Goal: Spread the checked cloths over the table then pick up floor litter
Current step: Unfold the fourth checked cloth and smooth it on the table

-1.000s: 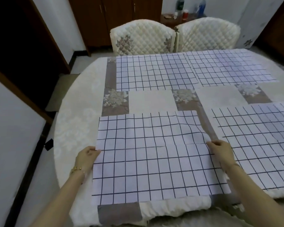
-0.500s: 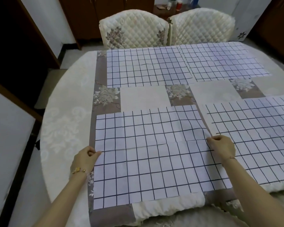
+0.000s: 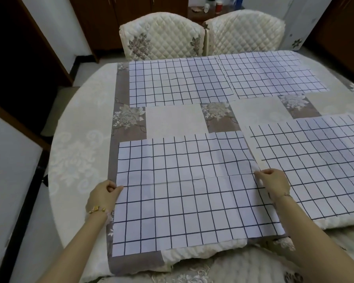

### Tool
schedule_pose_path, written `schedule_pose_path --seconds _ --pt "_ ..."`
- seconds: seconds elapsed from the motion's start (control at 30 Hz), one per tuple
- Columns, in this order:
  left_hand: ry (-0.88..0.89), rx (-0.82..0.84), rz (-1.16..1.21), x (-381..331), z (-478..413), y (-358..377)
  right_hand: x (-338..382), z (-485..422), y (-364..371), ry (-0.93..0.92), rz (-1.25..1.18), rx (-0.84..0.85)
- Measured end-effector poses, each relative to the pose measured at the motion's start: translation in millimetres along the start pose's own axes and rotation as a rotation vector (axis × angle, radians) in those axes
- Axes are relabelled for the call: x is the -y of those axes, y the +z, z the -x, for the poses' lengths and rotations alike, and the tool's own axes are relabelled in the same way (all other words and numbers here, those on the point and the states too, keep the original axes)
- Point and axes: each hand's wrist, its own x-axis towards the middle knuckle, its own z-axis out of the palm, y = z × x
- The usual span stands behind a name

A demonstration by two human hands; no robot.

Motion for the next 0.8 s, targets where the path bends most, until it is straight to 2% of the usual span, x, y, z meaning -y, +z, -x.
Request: schedule_pose_path --seconds 0.1,0.2,0.3,0.37,0.43,0.5,0.57,0.63,0.73,0.8 --pt "-0.008 -0.032 -0.037 -3 4 0 -2 0 0 -0.019 0.004 0.006" --pt "0.029 -0.123 -0.230 -10 16 0 3 6 -1 -0.062 -0.014 -0.030" --pt "0.301 -0.191 -0.335 -21 25 11 12 18 4 -0.195 0.039 -0.061" --pt "0.556 -0.134 -0.362 -28 33 28 14 27 14 -0.340 0.146 -0.081" --pt "0.713 -0.041 -0.465 -28 47 49 16 42 28 -0.475 0.241 -0.043" --pt "0.686 0.095 -0.547 -24 59 65 17 61 44 -0.674 0.313 0.057" --pt "0.621 0.148 -0.593 -15 66 76 17 79 58 -0.907 0.389 0.139" --pt "0.595 0.128 -0.636 -6 69 81 12 86 66 -1.061 0.436 0.159" --pt "0.603 0.084 -0.642 -2 71 82 11 76 70 -1.110 0.498 0.172" --pt "0.624 0.063 -0.634 1 70 85 14 56 69 -1.011 0.571 0.183"
